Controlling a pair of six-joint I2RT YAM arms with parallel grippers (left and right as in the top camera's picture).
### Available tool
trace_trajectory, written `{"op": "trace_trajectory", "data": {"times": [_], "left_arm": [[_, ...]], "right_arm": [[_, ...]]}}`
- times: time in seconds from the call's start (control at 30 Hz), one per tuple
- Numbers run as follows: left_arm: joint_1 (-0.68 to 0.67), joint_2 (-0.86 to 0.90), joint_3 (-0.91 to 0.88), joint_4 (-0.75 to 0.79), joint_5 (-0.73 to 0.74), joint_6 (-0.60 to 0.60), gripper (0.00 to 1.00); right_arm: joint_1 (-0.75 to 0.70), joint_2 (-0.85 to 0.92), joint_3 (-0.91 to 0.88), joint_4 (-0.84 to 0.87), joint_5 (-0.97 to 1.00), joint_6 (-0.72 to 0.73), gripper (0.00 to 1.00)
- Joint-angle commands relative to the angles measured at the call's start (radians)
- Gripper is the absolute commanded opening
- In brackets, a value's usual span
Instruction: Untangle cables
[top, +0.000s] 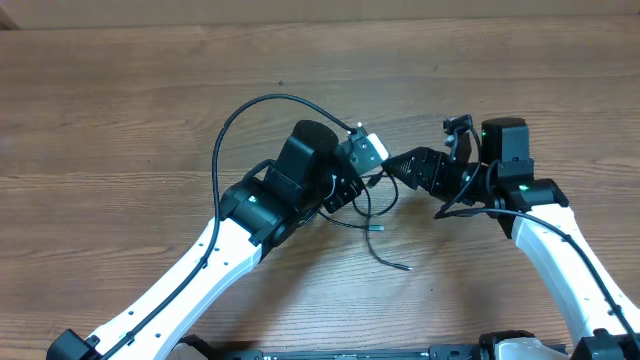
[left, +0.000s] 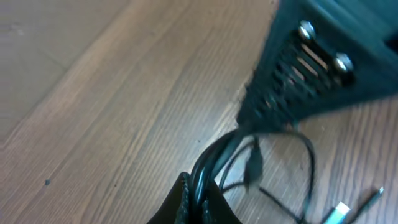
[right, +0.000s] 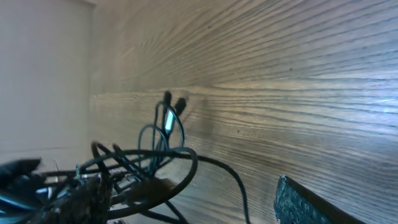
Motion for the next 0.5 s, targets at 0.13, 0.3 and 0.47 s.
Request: {"op": "trace_trajectory", "data": {"times": [0.13, 0.3, 0.47], "left_arm": [[-0.005, -0.025, 0.017, 0.051, -0.113, -0.161, 0.04], [-0.005, -0.025, 0.017, 0.066, -0.118, -0.210, 0.04], [-0.006, -0.025, 0.017, 0.076, -0.033, -0.222, 0.04]], "right_arm": [[0.062, -0.013, 0.023, -0.010, -0.003, -0.034, 0.81], [0.062, -0.013, 0.023, -0.011, -0.002, -0.034, 0.81], [0.062, -0.013, 0.023, -0.010, 0.081, -0.034, 0.81]]}}
